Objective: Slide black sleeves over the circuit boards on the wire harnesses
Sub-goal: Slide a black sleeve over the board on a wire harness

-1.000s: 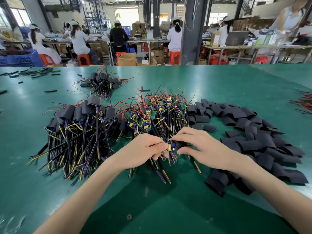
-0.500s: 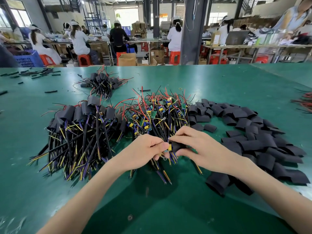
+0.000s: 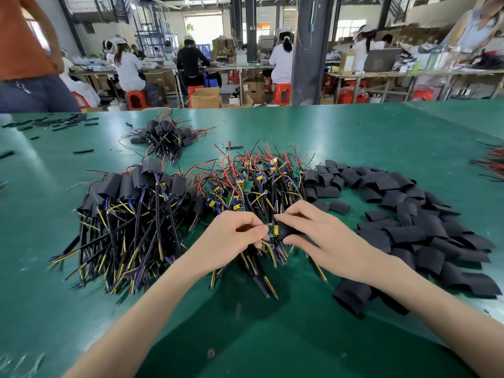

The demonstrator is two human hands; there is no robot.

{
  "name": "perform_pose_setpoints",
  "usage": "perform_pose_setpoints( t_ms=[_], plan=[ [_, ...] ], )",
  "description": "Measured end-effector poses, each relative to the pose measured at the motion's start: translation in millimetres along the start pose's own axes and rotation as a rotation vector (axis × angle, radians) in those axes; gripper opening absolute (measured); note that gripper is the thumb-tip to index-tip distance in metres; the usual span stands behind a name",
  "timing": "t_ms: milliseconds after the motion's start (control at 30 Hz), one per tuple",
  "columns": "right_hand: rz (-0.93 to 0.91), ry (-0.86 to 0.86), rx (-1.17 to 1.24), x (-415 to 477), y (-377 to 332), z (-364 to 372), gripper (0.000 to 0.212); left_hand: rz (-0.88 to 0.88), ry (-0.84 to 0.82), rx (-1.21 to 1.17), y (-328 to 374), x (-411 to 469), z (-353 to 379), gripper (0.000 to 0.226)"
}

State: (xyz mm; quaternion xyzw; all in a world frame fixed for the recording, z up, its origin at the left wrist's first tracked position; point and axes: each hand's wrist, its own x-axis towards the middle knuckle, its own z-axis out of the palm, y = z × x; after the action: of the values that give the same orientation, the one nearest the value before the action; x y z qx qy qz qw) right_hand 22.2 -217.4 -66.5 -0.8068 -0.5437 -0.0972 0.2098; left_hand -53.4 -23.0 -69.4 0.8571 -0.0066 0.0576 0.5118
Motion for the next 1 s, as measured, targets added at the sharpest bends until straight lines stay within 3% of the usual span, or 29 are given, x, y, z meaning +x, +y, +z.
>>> perform_pose_setpoints(
  t_ms=[433,567,700,1000],
  plan=[
    [0.008,-0.033,-0.107,-0.3,-12.2,9.5,0.042,0.077,0.049,0.146,1.8,-1.2,8.9,0.022],
    [0.245,0.044,-0.036,0.7,-6.2,10.1,0.055,0.102,0.111,0.190,5.5,-1.5,8.0,0.022],
    [0.303,-0.013,-0.252,2.7,-6.1,13.2,0.029,0.109,0.127,0.180,8.0,-4.0,11.5,0.019],
    [0.339,-0.002,0.018,1.6,-13.6,19.8,0.016,0.109,0.181,0.358,0.7,-1.8,18.2,0.018]
  ],
)
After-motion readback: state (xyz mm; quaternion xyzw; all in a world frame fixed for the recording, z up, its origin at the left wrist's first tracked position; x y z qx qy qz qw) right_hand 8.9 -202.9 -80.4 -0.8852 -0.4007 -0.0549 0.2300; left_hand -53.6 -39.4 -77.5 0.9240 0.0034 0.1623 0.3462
